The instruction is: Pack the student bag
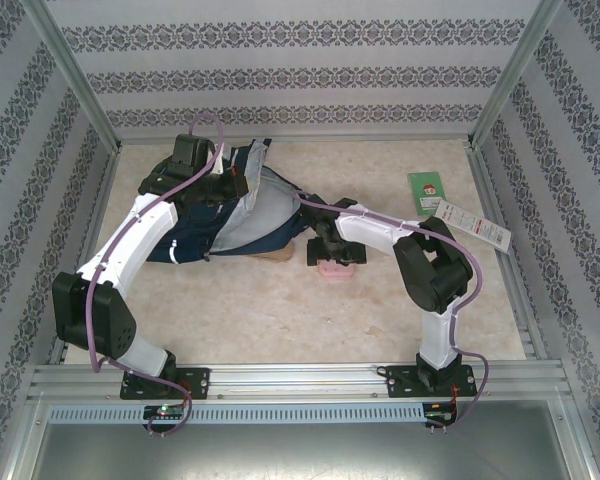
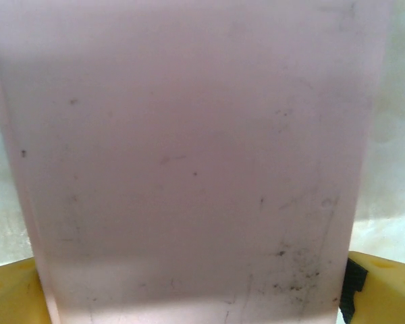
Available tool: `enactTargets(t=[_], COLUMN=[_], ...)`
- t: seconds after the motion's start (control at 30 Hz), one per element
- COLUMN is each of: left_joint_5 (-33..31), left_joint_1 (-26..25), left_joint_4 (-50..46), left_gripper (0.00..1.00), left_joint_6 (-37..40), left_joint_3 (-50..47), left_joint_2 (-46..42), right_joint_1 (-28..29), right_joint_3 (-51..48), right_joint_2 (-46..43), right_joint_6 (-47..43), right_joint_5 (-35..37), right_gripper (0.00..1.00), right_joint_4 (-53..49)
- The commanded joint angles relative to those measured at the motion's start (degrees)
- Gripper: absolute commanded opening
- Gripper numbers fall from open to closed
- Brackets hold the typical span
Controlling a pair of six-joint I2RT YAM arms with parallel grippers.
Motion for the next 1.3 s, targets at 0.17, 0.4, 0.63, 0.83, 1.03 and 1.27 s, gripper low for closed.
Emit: enactTargets(t=[0.17,0.4,0.63,0.83,1.03,1.27], left_joint_5=[1.45,1.64,2.44,3.70,4.17,3.57], left_joint_1=[0.89,0.89,0.88,0.89,0.88,0.95], left_joint_4=[3.26,3.33,4.07,6.53,9.73,13.06], left_gripper=[0.00,0.00,0.00,0.00,0.00,0.00], left_joint_6=[-0.77,-1.00,-1.98,-4.36,-6.98,-10.01], left_joint_3=[0.07,0.34,0.99,-0.04,-1.05,-3.40], left_joint_2=[-1.42,-1.90,-2.11,-2.60,-4.48,-6.93], right_joint_1=[-1.29,-0.48,0.73,2.85,4.01,3.77], right_joint_3=[-4.12,-3.49,0.07,7.23,17.89,29.69], right_joint_2=[-1.59,-5.53,-11.10,-11.98,-5.50,6.76], right_joint_6=[1.59,0.77,0.41,0.49,3.24,10.68], right_joint_5=[-3.76,0.60,2.78,-1.38,-8.20,-15.58], right_gripper=[0.97,0.76,0.76,0.75,0.75,0.75], right_joint_4=[4.23,3.26,0.55,2.26,6.56,10.02])
